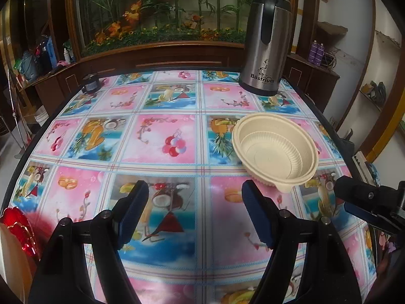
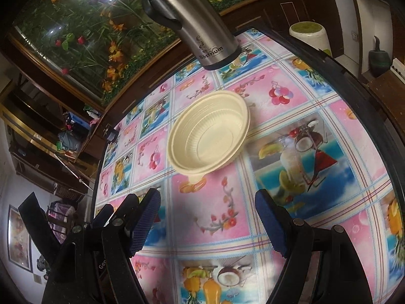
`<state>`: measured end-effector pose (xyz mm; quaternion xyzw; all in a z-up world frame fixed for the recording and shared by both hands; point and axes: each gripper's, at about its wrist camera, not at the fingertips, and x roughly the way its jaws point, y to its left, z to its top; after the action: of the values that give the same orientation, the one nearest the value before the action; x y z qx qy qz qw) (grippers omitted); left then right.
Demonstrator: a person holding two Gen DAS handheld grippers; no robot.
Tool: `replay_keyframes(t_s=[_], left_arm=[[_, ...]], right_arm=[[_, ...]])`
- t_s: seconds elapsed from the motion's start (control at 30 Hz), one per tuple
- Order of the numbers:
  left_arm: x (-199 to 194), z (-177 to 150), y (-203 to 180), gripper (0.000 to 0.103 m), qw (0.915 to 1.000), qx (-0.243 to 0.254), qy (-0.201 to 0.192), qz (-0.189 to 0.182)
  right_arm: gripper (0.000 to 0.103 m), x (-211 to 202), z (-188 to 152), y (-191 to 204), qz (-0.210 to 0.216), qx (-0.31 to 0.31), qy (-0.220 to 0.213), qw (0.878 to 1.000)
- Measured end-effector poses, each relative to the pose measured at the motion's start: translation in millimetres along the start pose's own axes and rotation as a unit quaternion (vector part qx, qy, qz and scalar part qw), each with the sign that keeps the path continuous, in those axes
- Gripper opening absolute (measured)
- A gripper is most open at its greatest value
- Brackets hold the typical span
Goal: Organize plates and bowls
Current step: 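Open both tools and move them toward the small beige bowl, then close both tools on the rim of the small beige bowl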
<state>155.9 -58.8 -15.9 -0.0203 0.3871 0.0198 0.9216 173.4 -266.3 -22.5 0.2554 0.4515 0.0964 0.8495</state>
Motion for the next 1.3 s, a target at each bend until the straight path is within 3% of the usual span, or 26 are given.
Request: replay_keyframes(t_s=[1.3], left_arm=[[41.5, 20.3, -27.6, 0.076, 0.9999, 0.009, 0.009, -0.01]], right_arm=[[0.079, 43.5, 44.4, -18.1, -0.012, 0.022, 0.013, 1.0]])
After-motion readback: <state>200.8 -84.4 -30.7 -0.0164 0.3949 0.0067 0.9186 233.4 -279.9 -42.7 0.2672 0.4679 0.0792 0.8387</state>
